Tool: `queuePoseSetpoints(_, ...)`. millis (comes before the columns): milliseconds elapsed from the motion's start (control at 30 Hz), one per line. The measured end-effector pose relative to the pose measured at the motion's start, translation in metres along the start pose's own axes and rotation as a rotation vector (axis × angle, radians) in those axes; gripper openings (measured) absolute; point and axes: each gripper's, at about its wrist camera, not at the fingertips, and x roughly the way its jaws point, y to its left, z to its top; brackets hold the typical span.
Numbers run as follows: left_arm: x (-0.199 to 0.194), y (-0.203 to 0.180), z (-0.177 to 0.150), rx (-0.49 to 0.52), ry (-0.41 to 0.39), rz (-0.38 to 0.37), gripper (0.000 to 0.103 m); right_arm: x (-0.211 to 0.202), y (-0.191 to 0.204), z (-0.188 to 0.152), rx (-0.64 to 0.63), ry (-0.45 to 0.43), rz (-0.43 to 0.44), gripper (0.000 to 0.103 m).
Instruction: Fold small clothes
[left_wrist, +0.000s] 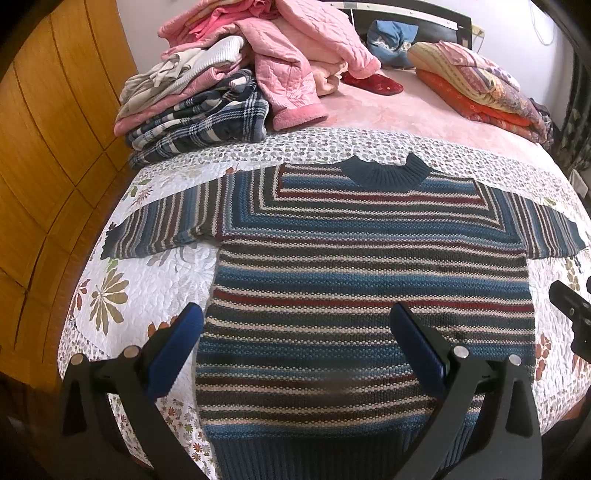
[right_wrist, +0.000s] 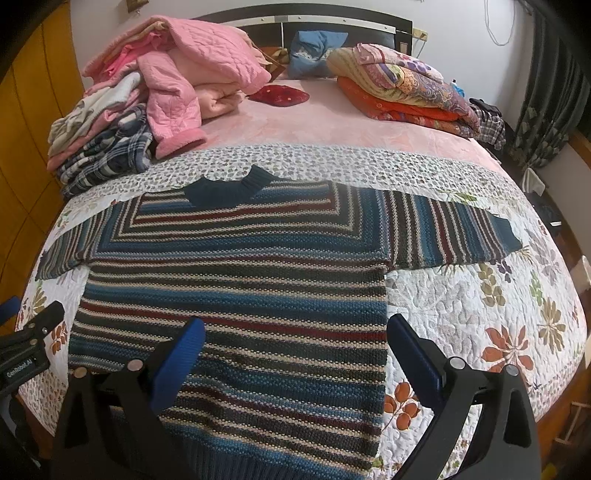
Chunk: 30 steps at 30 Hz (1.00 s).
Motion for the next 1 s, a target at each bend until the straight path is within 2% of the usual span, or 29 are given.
queuePoseSetpoints(400,-0.002,-0.003,0.002,0.003,-0.006,0.005,0.1,-0.009,-0.007,0.001,0.003,-0.046,0.016,0.099)
queuePoseSetpoints(600,-0.004,-0.025,0.009,0.001,-0.014,0.007,0.1,-0.013,-0.017,0.009,-0.004,-0.068,0.03,0.099)
queuePoseSetpoints(667,-0.003,-0.034,0.016,-0.013,-0.014,-0.008,0.1,-0.01,-0.026,0.019,0.0,-0.048,0.043,0.099)
queuePoseSetpoints(733,0.001,-0.041,0.026,-0.03,-0.016,-0.014,0.1,-0.001,-0.044,0.035,0.017,-0.009,0.062,0.099)
queuePoseSetpoints(800,0.008,-0.051,0.038,-0.034,-0.035,0.001,0.1,0.008,-0.068,0.051,0.039,0.009,0.035,0.099)
queuePoseSetpoints(900,0.026,-0.064,0.057,-0.078,-0.048,0.009,0.1,0.032,-0.119,0.078,0.057,0.015,-0.039,0.099)
queuePoseSetpoints(1000,0.058,-0.082,0.078,-0.091,-0.04,0.026,0.1,0.075,-0.185,0.097,0.119,0.104,-0.044,0.099)
